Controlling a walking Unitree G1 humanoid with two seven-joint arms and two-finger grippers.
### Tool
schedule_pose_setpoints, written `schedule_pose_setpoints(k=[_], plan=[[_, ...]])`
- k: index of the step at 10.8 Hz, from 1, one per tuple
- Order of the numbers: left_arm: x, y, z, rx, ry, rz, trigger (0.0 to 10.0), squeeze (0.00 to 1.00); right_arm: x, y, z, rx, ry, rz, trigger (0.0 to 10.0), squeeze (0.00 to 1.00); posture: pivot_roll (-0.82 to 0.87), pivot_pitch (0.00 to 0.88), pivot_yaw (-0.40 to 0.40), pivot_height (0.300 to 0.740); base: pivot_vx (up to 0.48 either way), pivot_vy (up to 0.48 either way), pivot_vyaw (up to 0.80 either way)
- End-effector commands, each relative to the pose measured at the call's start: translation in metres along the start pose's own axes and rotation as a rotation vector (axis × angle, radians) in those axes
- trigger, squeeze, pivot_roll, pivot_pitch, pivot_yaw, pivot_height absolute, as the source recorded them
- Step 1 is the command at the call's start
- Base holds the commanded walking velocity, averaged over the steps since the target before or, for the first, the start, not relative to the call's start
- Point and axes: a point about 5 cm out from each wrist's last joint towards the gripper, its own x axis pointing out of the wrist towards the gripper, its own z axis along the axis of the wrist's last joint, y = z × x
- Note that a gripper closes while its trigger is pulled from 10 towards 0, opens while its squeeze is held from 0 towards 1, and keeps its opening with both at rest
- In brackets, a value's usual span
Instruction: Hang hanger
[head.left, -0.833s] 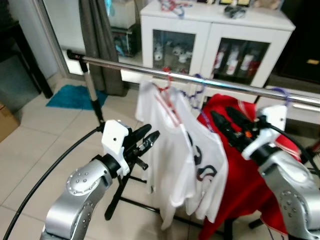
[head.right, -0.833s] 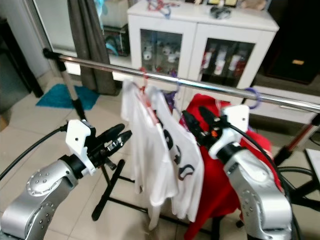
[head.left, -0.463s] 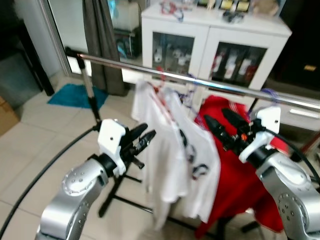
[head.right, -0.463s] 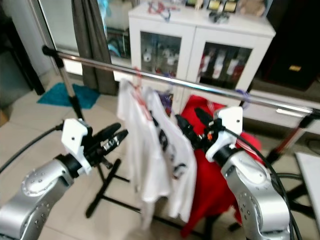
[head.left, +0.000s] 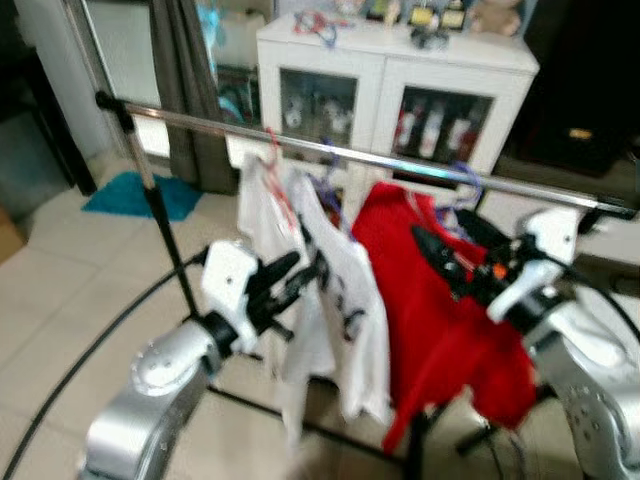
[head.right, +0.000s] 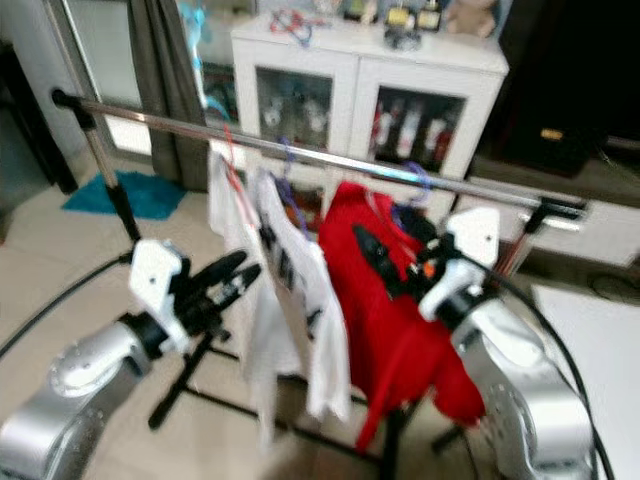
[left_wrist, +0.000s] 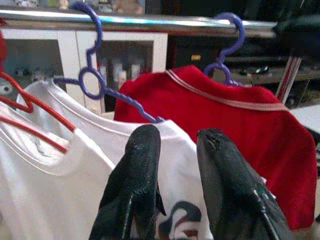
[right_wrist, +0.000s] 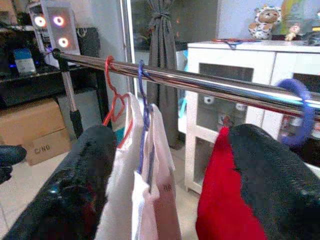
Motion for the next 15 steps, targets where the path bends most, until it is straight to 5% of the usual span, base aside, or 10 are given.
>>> schedule_pose_setpoints(k=[1,4,9,12,13,15], plan=[[0.002,-0.002,0.003,0.007,-0.006,-0.030,10.0,0.00,0.002,-0.009,-0.001,-0.010,0.040,-0.056,10.0,1.00,0.07,0.000,-0.003,0.740,0.000,0.000,0.00],[0.002,-0.007,0.000,0.016,0.032,-0.107,10.0,0.00,0.025,-0.023,-0.010,-0.014,0.143,-0.128,10.0,1.00,0.07,0.000,0.004,0.740,0.000,0.000,0.00],[-0.003,-0.010,-0.006,0.016,0.078,-0.167,10.0,0.00,0.090,-0.053,-0.011,-0.075,0.198,-0.242,10.0,1.00,0.09,0.000,-0.020,0.740,0.000,0.000,0.00],[-0.006,-0.010,-0.007,0.015,0.088,-0.173,10.0,0.00,0.094,-0.076,-0.014,-0.058,0.251,-0.264,10.0,0.96,0.09,0.000,-0.028,0.740,0.000,0.000,0.00],[-0.006,-0.011,-0.008,0.014,0.091,-0.181,10.0,0.00,0.093,-0.083,-0.013,-0.025,0.252,-0.259,10.0,0.00,0.09,0.000,-0.026,0.740,0.000,0.000,0.00],[-0.006,-0.011,-0.008,0.014,0.093,-0.187,10.0,0.00,0.090,-0.091,-0.013,0.023,0.263,-0.205,10.0,0.00,0.09,0.000,-0.024,0.740,0.000,0.000,0.00]])
